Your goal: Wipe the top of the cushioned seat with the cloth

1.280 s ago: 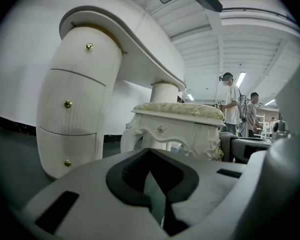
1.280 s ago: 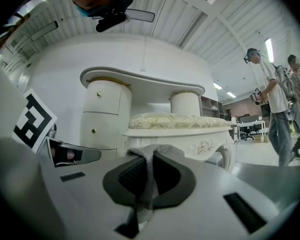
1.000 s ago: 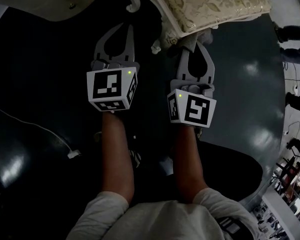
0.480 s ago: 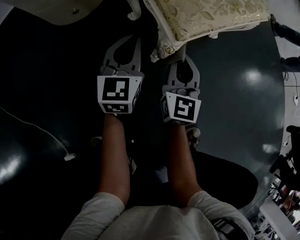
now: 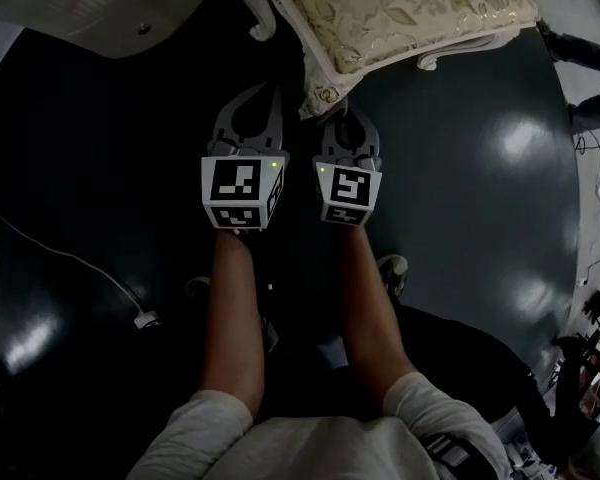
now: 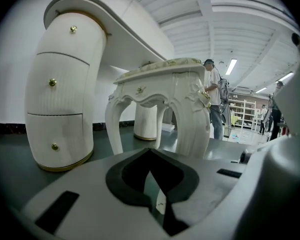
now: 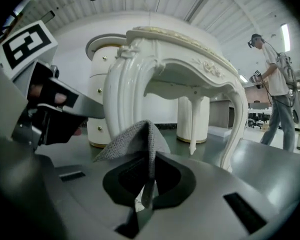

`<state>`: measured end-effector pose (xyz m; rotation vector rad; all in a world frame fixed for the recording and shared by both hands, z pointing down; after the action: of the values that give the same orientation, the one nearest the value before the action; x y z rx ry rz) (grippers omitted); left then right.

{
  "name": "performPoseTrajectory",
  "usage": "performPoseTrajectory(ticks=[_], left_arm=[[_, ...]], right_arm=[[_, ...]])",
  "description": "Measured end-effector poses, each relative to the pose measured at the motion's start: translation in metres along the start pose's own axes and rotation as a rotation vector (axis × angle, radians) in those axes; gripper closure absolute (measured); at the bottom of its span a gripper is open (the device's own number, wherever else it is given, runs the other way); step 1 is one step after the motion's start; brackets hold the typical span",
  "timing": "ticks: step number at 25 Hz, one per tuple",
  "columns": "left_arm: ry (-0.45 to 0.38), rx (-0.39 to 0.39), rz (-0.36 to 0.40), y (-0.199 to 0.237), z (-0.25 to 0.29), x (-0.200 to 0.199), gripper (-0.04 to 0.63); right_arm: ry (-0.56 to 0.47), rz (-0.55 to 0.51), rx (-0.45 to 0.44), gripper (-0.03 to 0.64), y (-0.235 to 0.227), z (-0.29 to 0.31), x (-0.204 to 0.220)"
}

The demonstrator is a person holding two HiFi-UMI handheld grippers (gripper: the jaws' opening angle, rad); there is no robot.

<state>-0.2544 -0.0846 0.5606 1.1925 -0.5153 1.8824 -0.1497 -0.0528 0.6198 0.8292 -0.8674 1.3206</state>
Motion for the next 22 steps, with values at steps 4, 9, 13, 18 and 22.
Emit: performPoseTrajectory(ticks=[4,9,13,18,22], left_arm=[[-0.004,-0.004,0.013,0.001,-0.003,-0.001,0.581],[-0.002,-0.016,-0.010,0.003,-0.004,0.001,0.581],[0.000,-0.001,0.004,0.000,-0.004,0.003,0.581],[-0.003,-0.008,-0.028,0.007,-0.008,0.006,0.581],[-0.007,-0.011,-0.038,0.011,-0.011,0.006,0.581]], right_arm=[[0.078,-0.054,-0.031,0.603,0.004,0.021,0.030],[0.145,-0.082,-0.036,0.603,0.006,0.038,0.055],[0.213,-0.083,-0.038,0.603,0.006,0.049,0.077],[0.287,-0.143,-0.072,0.603,0.018,0.056,0.099],[0.294,-0.120,-0.060,0.603,0.018,0.055,0.100]])
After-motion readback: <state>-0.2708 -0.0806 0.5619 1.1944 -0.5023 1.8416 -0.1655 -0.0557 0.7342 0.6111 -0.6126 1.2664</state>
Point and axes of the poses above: the fingertips, and each gripper's own axes: z forward along the fingers, y to its left, x out of its underside, the point moved 2 cm from there along -z, backward along the fingers, and after that the axes turned 9 degrees about y, right-handed, at the moved point
